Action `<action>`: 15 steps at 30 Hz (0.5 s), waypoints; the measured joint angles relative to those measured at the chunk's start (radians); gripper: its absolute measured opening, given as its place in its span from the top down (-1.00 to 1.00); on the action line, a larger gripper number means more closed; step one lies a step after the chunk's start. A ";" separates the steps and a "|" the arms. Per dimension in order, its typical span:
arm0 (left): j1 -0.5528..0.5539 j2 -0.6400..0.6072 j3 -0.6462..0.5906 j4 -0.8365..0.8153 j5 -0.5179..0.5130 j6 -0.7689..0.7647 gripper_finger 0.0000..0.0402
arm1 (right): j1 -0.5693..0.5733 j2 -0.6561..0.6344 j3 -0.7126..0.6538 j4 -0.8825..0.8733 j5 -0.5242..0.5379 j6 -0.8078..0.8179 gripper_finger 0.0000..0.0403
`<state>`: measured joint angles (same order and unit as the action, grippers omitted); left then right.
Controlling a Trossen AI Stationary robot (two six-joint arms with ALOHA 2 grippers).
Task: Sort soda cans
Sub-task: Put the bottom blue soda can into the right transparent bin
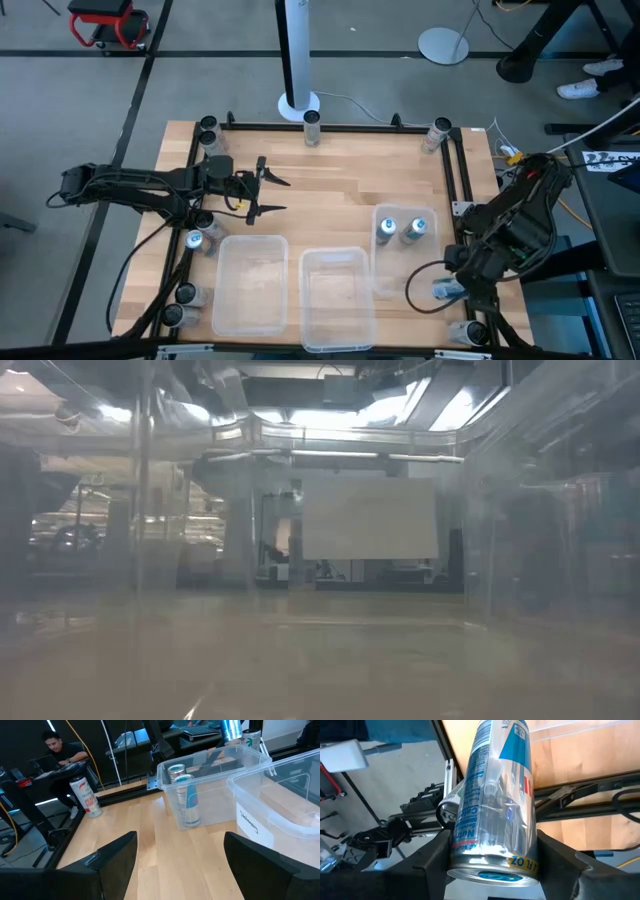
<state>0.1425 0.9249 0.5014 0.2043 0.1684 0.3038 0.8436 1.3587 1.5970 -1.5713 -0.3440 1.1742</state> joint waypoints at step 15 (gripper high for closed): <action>0.000 0.000 0.000 0.001 0.000 -0.001 -0.43 | -0.089 -0.021 0.074 -0.001 0.296 -0.125 -0.14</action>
<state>0.1425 0.9245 0.5014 0.2055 0.1681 0.3024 0.7550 1.3375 1.6711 -1.5720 -0.0477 1.0489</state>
